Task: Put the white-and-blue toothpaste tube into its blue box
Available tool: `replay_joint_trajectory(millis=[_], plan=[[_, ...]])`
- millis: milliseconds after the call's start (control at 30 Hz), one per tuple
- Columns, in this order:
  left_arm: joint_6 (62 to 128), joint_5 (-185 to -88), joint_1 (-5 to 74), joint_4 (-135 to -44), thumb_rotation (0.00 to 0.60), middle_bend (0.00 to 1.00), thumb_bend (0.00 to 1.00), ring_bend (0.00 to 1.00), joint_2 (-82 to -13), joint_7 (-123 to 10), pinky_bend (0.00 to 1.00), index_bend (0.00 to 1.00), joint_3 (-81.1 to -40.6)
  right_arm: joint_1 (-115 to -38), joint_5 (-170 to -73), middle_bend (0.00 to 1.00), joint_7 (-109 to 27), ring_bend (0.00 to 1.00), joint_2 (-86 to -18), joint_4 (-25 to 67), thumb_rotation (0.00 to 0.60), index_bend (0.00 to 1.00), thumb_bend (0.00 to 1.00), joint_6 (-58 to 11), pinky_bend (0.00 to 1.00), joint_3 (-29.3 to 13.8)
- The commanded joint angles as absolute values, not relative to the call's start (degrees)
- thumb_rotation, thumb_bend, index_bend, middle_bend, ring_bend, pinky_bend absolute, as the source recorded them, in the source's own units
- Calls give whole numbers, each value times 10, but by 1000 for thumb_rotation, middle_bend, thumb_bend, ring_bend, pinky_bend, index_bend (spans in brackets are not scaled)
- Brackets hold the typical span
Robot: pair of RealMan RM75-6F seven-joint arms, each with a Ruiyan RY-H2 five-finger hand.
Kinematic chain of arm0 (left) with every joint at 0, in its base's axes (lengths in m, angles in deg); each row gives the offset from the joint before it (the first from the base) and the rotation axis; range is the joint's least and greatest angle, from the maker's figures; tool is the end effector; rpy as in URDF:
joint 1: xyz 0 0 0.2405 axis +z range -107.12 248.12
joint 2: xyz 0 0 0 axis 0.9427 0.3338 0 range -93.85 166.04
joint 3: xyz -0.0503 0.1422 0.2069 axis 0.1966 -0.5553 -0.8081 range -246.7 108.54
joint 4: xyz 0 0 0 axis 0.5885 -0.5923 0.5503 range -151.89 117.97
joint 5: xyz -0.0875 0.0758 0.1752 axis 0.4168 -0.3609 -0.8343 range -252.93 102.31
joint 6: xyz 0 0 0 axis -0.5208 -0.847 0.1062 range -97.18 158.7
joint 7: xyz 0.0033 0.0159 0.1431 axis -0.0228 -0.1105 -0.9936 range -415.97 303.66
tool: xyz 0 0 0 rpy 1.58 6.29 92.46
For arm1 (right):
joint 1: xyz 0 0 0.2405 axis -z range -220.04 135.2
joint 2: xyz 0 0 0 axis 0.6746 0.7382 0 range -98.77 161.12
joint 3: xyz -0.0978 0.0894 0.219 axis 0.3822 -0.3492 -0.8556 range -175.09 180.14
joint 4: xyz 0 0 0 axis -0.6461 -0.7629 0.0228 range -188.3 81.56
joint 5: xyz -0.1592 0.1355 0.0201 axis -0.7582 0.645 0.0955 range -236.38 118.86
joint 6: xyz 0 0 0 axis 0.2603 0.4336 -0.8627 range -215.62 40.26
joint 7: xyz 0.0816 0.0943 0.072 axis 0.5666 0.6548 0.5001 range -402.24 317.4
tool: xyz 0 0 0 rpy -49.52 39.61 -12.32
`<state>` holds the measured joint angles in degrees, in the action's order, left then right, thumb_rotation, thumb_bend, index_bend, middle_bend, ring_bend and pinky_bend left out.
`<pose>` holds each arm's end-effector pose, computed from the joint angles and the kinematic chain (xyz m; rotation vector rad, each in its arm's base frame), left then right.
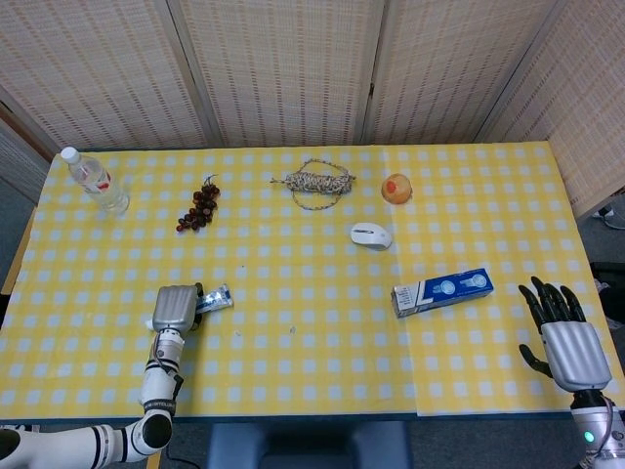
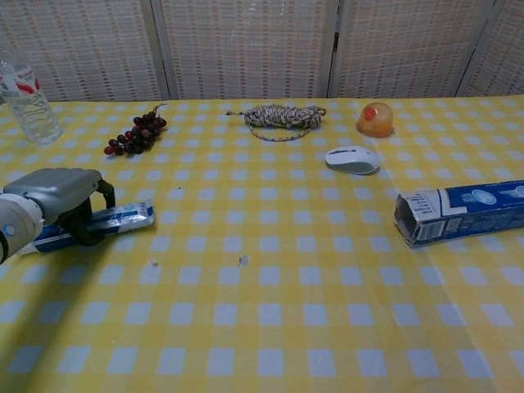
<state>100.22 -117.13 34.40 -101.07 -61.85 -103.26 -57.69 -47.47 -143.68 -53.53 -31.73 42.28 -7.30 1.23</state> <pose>-0.2001 0.3159 -0.0364 -1.5762 -0.9746 -0.5235 -0.3096 -0.1745 0.1467 1.4944 -0.8647 0.7175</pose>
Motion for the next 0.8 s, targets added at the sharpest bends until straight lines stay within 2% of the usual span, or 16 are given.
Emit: replay_joint_trajectory(millis=[33, 600, 800], plan=[[1012, -1217, 352, -1017, 600, 1000, 807, 1000, -611, -993, 1000, 882, -584, -476, -1437, 0, -537, 0, -318, 423, 600, 0, 313, -76, 0, 14], [1046, -1337, 388, -1031, 600, 1000, 778, 1000, -580, -853, 1000, 967, -586, -482, -1444, 0, -546, 0, -323, 424, 600, 0, 312, -93, 0, 23], [1071, -1383, 401, -1041, 600, 1000, 777, 1000, -562, -821, 1000, 975, -586, -504, -1437, 0, -562, 0, -337, 413, 600, 0, 313, -134, 0, 23]])
